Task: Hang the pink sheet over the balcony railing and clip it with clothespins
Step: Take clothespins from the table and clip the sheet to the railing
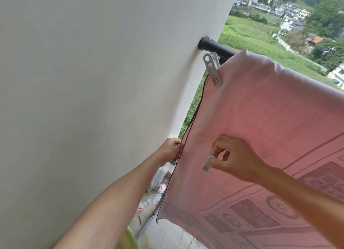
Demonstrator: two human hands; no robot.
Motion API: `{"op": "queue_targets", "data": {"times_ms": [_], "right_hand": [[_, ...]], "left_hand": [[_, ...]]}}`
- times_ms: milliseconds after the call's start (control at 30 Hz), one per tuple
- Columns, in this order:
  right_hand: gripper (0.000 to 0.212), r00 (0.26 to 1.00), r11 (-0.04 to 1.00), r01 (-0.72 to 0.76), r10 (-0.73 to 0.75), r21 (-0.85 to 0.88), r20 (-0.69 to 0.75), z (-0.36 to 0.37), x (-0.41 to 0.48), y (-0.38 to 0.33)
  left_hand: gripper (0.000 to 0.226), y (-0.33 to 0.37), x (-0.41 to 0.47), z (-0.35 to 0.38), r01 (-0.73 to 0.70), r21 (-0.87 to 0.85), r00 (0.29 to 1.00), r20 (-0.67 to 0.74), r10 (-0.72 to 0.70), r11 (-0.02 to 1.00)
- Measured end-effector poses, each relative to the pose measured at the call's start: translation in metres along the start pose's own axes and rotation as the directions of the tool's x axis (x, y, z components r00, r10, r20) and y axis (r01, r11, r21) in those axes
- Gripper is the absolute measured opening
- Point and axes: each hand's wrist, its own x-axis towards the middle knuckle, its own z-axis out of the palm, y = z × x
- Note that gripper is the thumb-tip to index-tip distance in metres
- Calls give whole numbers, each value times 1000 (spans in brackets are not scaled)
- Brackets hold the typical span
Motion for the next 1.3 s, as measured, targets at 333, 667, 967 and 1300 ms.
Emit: {"op": "queue_targets", "data": {"times_ms": [333,667,967,1300], "right_hand": [[13,995,998,66,-65,-10,73,6,17,-13],[52,980,980,156,-139,-121,144,21,47,-27],[34,964,939,203,-142,-279,224,49,100,-41],[25,924,796,205,35,-570,381,110,138,-18]], "left_hand": [[35,-54,-15,4,15,-24,1000,2,-15,1000],[24,-77,-5,2,18,-72,956,-292,-39,997],[8,-94,3,22,11,-55,961,-275,-26,998],[15,-136,9,12,12,-185,968,-244,-58,983]]}}
